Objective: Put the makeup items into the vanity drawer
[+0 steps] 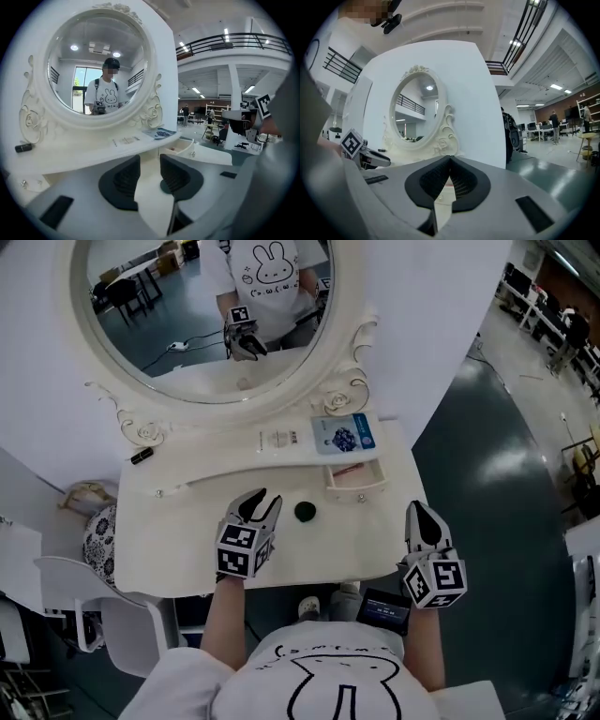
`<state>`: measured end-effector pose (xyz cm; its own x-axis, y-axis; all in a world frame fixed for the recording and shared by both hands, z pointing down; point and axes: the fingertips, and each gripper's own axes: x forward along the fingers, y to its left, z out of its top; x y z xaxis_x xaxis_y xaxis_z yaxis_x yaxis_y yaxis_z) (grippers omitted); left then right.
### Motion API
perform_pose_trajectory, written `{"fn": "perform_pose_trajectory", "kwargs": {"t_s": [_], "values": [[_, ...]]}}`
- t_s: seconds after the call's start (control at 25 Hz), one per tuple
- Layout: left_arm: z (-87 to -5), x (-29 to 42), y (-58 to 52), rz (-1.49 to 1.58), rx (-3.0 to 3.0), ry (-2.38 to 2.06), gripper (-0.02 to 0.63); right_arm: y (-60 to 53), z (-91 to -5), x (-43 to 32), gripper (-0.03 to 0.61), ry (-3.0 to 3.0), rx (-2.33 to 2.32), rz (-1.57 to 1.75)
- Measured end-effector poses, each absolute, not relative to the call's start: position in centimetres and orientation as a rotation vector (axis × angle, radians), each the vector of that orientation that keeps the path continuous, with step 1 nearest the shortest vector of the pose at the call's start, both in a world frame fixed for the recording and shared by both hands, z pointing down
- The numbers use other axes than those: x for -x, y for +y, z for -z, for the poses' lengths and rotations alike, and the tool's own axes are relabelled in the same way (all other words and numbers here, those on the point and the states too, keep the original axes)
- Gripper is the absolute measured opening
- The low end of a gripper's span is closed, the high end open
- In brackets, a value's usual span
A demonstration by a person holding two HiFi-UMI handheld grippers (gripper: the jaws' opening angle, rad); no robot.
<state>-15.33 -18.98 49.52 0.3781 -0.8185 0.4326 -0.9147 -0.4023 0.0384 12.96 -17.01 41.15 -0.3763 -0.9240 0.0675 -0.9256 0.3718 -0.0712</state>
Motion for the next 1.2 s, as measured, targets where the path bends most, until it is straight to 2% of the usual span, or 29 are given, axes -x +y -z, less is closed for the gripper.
{"fn": "perform_pose_trajectory", "kwargs": {"t_s": [0.24, 0.6, 0.8, 1.0, 1.2], "values": [[-50.0, 16.5, -17.8, -0.475, -2.327, -1.563, 0.156, -17.0, -41.6, -11.3, 0.014, -2.616, -1.666, -0.150], [-52.7, 13.5, -18.1, -0.470, -2.300, -1.525, 0.157, -16.2, -44.0, -14.1, 0.014, -2.545, -1.681, -0.200], [-55.1, 11.1, -19.0, -0.508, -2.284, -1.465, 0.205, -16.1, -45.7, -16.1, 0.014, -2.497, -1.714, -0.239], [-58.6, 8.7, -19.5, -0.623, -2.229, -1.397, 0.283, -16.1, -47.8, -18.1, 0.014, -2.445, -1.741, -0.292], [-60.9, 8.0, -19.7, -0.772, -2.155, -1.381, 0.293, -16.4, -48.7, -19.0, 0.014, -2.423, -1.768, -0.325]]}}
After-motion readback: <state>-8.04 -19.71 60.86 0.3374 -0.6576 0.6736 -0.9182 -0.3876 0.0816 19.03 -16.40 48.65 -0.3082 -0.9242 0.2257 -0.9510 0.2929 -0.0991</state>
